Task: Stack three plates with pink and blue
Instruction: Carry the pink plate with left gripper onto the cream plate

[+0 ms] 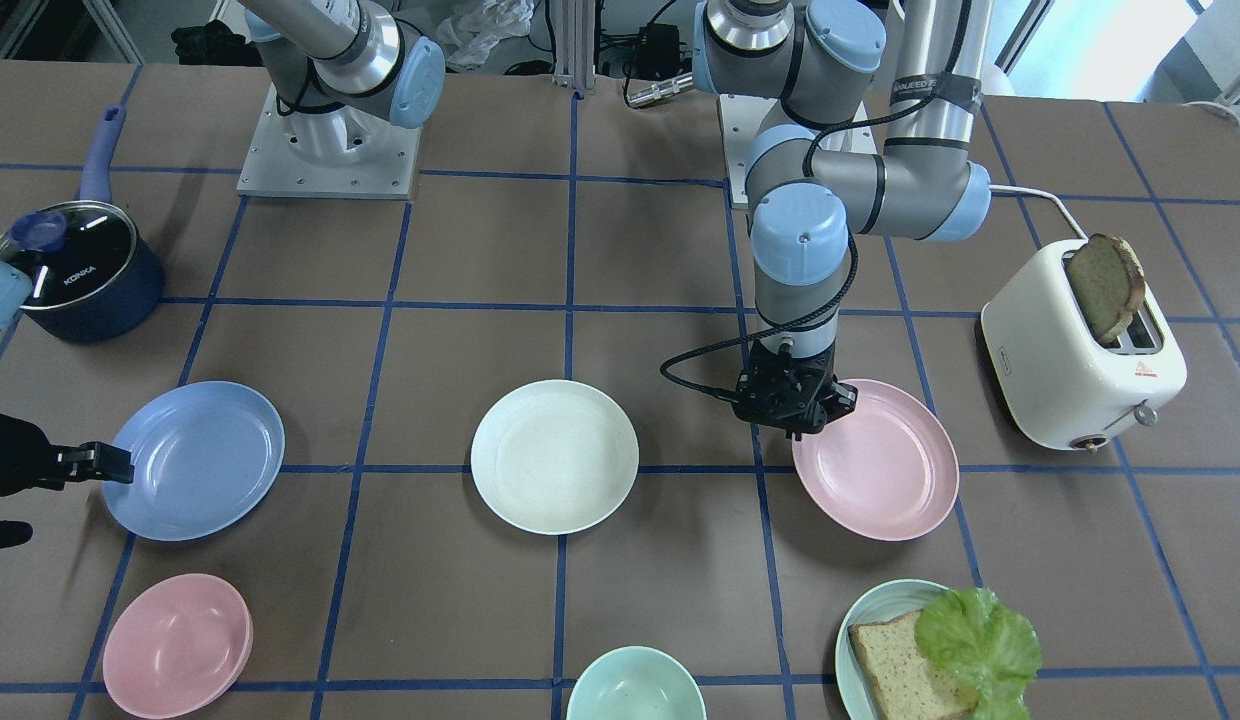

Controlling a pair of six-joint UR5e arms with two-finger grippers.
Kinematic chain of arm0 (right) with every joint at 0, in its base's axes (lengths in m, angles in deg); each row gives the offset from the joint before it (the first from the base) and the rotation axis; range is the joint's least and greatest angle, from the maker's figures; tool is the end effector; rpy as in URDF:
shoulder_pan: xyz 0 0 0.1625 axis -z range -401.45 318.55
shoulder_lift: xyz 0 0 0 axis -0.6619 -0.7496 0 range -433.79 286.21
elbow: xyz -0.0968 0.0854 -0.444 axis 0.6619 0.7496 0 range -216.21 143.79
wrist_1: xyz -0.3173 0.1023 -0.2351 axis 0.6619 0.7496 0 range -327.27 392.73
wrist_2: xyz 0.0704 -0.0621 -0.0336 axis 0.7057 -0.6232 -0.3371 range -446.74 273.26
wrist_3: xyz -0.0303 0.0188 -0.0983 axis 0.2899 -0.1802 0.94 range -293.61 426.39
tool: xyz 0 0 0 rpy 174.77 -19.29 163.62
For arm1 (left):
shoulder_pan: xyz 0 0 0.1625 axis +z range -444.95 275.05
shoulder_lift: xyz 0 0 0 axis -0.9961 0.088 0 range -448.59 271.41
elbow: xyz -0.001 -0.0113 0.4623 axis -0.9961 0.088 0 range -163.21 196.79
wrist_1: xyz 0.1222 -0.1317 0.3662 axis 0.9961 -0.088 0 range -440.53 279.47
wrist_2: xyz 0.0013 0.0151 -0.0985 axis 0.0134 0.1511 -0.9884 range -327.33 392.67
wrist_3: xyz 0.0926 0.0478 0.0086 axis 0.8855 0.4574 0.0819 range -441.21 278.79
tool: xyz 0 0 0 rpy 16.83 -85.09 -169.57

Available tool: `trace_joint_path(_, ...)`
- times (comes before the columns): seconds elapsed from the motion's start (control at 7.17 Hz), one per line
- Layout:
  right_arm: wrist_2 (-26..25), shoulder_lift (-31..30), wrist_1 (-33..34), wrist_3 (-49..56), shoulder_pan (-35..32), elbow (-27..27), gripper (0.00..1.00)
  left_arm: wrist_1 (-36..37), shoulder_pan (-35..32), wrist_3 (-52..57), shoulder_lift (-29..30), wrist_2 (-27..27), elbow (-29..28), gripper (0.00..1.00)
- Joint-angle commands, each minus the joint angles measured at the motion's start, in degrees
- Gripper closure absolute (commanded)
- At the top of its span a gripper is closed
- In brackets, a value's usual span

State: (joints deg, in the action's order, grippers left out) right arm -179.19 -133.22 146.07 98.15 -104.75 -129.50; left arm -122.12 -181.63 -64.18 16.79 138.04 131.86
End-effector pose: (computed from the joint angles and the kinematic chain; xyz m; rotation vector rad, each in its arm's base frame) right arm -0.1698 -0.6246 0.2249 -0.1421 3.0734 0.2791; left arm -0.1663 -0.5128 0.2723 0.5610 2.8023 -0.1631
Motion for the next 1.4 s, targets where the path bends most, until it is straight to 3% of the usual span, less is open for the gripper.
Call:
trace_joint_path(0.0, 0.2, 0.1, -0.1, 0.0, 0.0, 0.0, 0.87, -8.2, -6.8, -1.9, 1.0, 0.7, -8.0, 1.00)
trace_joint_path(0.14, 0.2, 0.2, -0.5, 0.0, 0.0, 0.0, 1.00, -10.0, -9.7, -3.7, 1.8, 0.4, -11.4, 1.00)
trace_joint_path(0.56, 1.8, -0.2, -1.1, 0.1, 0.0, 0.2, 1.00, -18.9, -17.7, -12.2, 5.5, -0.1, -22.2, 1.00)
trace_joint_path(0.7, 1.8, -0.7, -1.7, 0.6, 0.0, 0.5, 1.00, -19.7, -19.4, -15.5, 7.9, -3.4, -25.6, 1.00)
trace_joint_path(0.84, 1.9, -2.6, -7.3, 1.2, 0.0, 2.1, 1.00, -19.8, -20.6, -20.6, 10.8, -8.9, -28.2, 1.00)
trace_joint_path(1.26, 2.0, -6.4, -24.0, 1.3, 0.0, 12.6, 1.00, -22.6, -26.5, -33.2, 18.4, -8.8, -35.4, 1.00)
